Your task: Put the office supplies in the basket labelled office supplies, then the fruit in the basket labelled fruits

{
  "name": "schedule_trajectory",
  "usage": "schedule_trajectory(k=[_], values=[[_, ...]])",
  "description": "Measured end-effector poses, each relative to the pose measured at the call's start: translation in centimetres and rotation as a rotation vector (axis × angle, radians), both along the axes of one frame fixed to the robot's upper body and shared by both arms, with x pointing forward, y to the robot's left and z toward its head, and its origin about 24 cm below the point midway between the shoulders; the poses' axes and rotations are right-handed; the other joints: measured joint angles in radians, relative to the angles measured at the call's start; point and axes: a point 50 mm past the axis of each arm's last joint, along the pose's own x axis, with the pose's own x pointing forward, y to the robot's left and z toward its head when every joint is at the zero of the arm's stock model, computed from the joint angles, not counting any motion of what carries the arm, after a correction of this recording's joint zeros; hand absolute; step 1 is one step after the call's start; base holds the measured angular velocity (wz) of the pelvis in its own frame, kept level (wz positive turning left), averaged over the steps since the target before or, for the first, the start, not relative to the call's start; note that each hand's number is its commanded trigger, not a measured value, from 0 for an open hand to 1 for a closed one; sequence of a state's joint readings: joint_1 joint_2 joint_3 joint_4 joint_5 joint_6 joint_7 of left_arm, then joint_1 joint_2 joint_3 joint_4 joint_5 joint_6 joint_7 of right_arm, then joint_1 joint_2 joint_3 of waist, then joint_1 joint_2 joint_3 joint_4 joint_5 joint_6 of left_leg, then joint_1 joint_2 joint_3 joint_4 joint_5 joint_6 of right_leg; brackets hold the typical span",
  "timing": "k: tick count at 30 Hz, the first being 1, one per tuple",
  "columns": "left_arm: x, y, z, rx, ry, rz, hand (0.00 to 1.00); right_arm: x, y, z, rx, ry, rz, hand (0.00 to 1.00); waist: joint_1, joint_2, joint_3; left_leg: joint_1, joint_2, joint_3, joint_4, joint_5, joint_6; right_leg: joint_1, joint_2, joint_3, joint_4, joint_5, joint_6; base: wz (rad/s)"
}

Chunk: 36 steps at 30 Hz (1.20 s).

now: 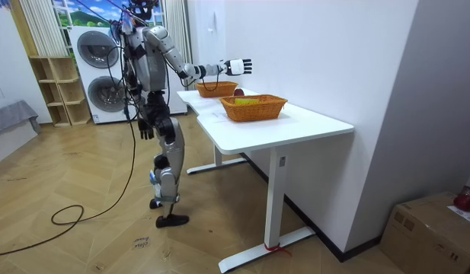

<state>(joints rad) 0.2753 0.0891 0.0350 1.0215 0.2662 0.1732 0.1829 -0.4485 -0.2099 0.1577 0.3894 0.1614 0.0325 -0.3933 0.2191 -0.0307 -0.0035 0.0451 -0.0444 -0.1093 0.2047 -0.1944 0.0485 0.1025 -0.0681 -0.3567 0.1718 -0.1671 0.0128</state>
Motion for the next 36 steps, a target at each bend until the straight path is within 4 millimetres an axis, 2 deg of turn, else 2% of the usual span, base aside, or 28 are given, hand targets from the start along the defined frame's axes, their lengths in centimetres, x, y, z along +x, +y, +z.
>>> schedule_trajectory(k=[4, 9, 11, 21, 28, 36], values=[[0.5, 0.1, 0.0, 0.003, -0.010, -0.015, 0.00, 0.0, -0.1, -0.6, 0.004, 0.030, 0.007, 0.00, -0.004, -0.006, 0.0009, -0.015, 0.001, 0.001, -0.001, 0.000, 0.000, -0.015, 0.000, 0.000, 0.007, 0.000, 0.000, 0.00], [0.9, 0.0, 0.0, 0.000, -0.018, -0.028, 0.00, 0.0, 0.2, -1.1, 0.013, 0.053, 0.040, 0.00, -0.004, -0.020, 0.0113, -0.036, 0.003, 0.011, 0.001, 0.001, -0.001, -0.039, 0.000, 0.005, 0.014, 0.002, -0.003, -0.05], [1.0, 0.0, 0.0, 0.000, -0.019, -0.028, 0.00, 0.0, 0.0, -1.6, 0.012, 0.077, 0.032, 0.00, -0.003, -0.024, 0.0093, -0.044, 0.003, 0.016, 0.001, 0.001, 0.000, -0.051, -0.001, 0.009, 0.015, 0.002, -0.002, -0.06], [1.1, -0.1, 0.1, -0.011, -0.040, 0.003, 0.00, -0.1, -0.3, -2.6, 0.027, 0.120, 0.032, 0.00, 0.005, -0.019, 0.0107, -0.054, 0.007, 0.040, 0.001, 0.002, 0.001, -0.076, 0.001, 0.028, 0.013, 0.003, -0.002, -0.05], [0.9, -0.1, 0.1, -0.010, -0.043, 0.019, 0.00, -0.3, -0.6, -3.9, 0.048, 0.181, 0.040, 0.00, 0.003, -0.010, 0.0192, -0.040, 0.008, 0.045, -0.007, 0.002, 0.001, -0.064, 0.000, 0.033, 0.011, 0.003, -0.002, -0.01], [0.6, -0.1, 0.1, 0.016, -0.034, 0.025, 0.00, -0.4, -0.7, -4.5, 0.046, 0.212, 0.034, 0.00, 0.004, -0.012, 0.0185, -0.042, 0.012, 0.050, -0.006, 0.002, 0.000, -0.066, 0.004, 0.033, 0.016, 0.005, -0.005, -0.01]])
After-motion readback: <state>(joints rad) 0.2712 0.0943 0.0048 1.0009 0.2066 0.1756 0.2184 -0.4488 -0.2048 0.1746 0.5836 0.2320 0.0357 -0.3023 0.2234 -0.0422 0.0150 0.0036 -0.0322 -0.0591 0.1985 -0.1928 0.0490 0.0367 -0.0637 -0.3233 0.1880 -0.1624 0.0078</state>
